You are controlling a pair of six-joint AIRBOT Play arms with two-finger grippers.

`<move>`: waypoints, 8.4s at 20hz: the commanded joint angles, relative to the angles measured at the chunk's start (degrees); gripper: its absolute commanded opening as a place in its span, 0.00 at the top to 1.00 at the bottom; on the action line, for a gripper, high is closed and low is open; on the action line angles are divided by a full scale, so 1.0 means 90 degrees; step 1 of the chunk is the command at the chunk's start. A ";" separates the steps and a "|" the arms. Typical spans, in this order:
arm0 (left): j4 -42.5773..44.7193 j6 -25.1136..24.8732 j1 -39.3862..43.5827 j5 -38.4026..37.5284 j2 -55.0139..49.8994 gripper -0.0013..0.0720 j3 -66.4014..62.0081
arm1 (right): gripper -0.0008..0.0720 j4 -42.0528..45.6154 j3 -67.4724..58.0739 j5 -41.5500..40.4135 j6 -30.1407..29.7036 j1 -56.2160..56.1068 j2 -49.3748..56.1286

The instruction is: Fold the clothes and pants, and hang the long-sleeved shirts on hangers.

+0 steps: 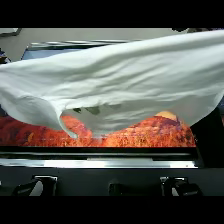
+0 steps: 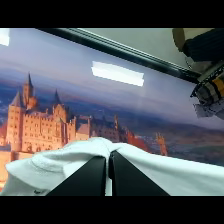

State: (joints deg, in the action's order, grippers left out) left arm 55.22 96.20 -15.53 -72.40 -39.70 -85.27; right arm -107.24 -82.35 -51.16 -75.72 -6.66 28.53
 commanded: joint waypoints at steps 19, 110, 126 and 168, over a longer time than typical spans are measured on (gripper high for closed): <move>-0.0019 -0.0719 0.1141 0.2186 -0.6407 0.83 0.0809 | 0.61 -0.0918 -0.0078 0.0245 0.1243 0.0012 0.7723; 0.0160 -0.0522 -0.1243 -0.0080 -0.0308 0.96 -0.1256 | 0.95 -0.2475 -0.1030 -0.2001 -0.1812 0.1571 0.0503; 0.1020 -0.1316 -0.0223 0.0345 -0.3500 0.96 0.0697 | 0.94 -0.1120 -0.1282 -0.2769 -0.0959 0.1569 0.5323; 0.0585 -0.1647 -0.1797 0.0097 -0.2307 0.43 0.4172 | 0.42 -0.1557 0.5277 -0.2016 -0.3881 0.3565 0.4556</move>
State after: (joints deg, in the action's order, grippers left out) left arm 60.53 81.38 -31.55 -71.64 -61.45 -49.10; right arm -120.51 -37.45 -72.18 -108.77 25.41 69.73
